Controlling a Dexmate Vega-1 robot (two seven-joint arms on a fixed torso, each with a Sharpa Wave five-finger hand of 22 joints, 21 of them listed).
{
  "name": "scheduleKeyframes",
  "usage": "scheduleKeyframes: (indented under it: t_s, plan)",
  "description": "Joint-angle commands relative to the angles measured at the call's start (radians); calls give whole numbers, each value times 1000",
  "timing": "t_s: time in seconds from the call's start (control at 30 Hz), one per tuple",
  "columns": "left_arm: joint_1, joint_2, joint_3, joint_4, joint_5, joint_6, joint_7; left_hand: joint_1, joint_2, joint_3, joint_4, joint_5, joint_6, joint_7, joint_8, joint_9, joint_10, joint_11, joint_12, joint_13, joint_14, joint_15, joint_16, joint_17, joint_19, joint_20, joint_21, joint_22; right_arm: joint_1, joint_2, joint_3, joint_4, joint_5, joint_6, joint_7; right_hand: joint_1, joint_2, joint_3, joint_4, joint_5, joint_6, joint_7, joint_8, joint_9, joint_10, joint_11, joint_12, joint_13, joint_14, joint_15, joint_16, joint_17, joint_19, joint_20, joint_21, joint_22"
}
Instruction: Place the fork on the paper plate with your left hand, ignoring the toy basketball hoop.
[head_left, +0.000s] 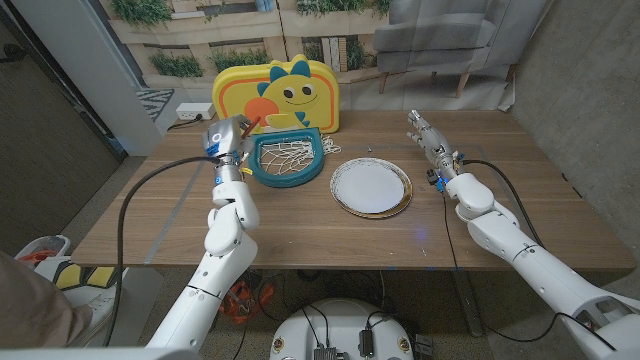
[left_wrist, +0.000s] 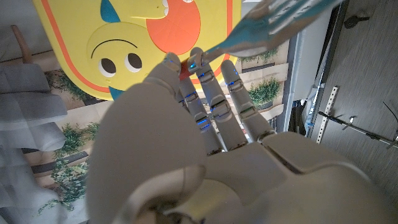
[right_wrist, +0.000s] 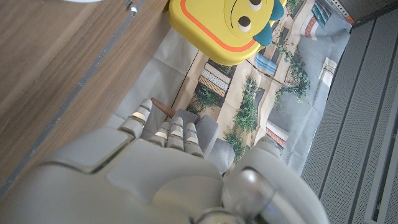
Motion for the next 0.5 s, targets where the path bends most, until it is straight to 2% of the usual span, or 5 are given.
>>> scheduleKeyframes:
  t_s: [0.03,0.5]
  plan:
    - [-16,15,10,16,-11,-36,-18,7,2,-5,-1,3,10,0,-2,1,17,-13,-4,3,2,-82,-2,2,-15,-64,8,-1,-6,3,3,5,-4,11,-13,-2,6,-2,-9,-4,10,-1,4,5,6,-4,2,2,8,1,5,3,7,-1,5,4]
    - [-34,27,31,29,-25,-85,-36,7,1,-6,-1,3,12,-2,-4,0,20,-15,-9,0,0,-82,-7,0,-21,-66,21,-7,-12,2,5,-1,-9,23,-27,-2,6,-2,-10,-5,20,-1,6,5,14,1,4,2,20,0,8,3,21,-6,9,4]
